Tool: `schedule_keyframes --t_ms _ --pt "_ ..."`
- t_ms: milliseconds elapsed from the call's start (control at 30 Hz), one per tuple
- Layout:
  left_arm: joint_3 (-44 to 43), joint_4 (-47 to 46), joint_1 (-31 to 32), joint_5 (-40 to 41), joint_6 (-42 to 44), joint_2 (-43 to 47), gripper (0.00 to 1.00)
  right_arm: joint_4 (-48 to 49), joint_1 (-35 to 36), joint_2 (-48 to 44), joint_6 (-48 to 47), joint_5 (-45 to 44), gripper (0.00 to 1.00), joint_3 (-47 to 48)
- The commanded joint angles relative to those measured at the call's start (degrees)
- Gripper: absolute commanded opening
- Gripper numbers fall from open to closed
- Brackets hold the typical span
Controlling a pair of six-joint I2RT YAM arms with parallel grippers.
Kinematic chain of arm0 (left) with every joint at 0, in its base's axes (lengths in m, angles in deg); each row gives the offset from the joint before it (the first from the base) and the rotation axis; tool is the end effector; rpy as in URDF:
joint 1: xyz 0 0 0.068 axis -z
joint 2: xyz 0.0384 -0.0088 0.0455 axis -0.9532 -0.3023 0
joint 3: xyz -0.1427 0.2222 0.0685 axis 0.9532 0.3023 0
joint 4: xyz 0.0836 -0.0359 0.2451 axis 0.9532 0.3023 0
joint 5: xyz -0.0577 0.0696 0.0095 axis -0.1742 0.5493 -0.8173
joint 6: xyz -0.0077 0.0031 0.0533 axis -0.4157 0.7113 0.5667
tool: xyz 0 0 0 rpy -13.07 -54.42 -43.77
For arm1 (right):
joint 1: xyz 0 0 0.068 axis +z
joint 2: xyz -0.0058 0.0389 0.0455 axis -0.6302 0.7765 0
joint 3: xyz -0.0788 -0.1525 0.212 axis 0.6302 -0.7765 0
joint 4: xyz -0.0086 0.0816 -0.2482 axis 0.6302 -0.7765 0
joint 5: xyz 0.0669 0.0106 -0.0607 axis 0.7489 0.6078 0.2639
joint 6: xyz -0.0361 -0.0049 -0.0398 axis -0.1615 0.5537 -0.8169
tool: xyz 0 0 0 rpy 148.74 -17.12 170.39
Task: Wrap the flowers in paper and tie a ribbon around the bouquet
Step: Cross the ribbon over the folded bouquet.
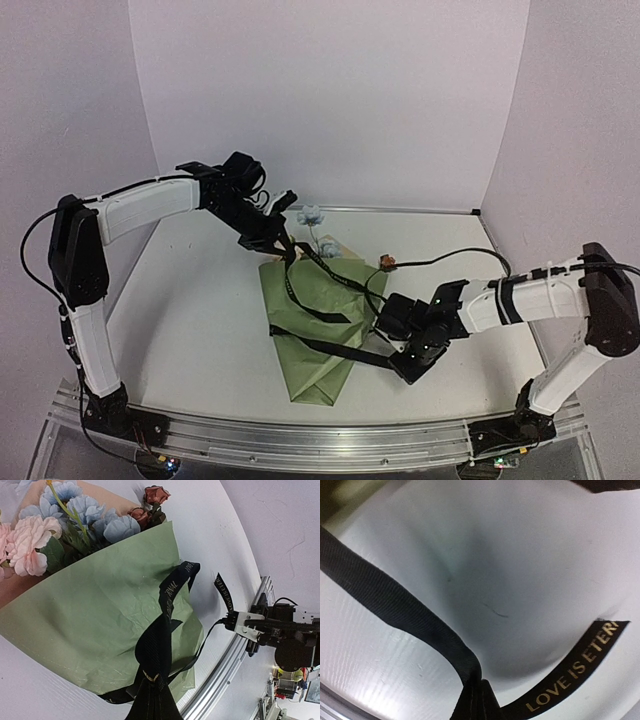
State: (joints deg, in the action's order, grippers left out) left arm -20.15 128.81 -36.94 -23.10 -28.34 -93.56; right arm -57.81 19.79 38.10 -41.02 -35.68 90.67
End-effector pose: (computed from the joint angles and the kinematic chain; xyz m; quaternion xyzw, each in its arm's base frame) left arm 0.3241 -0.2550 0.2893 0.2671 0.8831 -0.3615 0.1349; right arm 0.1418 0.2303 0.1542 -0.3538 0.9307 0.0294 0.0882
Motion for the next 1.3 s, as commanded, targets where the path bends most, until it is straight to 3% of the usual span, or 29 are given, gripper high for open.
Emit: schedule_keyframes --t_ms 0,267,600,800,933,1267 --pt "1.0 2.1 -0.1 -5.5 0.2 3.8 0.00 -10.3 -1.8 -4.2 0.7 -10.5 0.00 9.4" --pt "5.7 -0.3 -0.7 -11.4 -1.4 9.4 0.00 -19.9 -7.6 2.8 0.1 -13.7 0.00 23.2" --pt "8.4 -3.6 -3.0 -17.8 -4.3 16.0 0.00 -22.5 -11.5 6.3 1.0 -14.1 0.00 28.0" --pt "12.3 -12.6 -3.0 -28.5 -11.1 17.9 0.00 -23.0 -12.3 6.8 1.1 -14.2 0.00 29.0" --pt "15.5 -18.4 -0.7 -31.5 -14.1 18.4 0.00 -22.9 -14.1 7.3 2.6 -12.5 0.00 29.6" --pt "13.1 -23.6 5.8 -23.5 -8.3 14.1 0.00 -18.9 -18.1 11.4 7.8 -3.9 0.00 30.8"
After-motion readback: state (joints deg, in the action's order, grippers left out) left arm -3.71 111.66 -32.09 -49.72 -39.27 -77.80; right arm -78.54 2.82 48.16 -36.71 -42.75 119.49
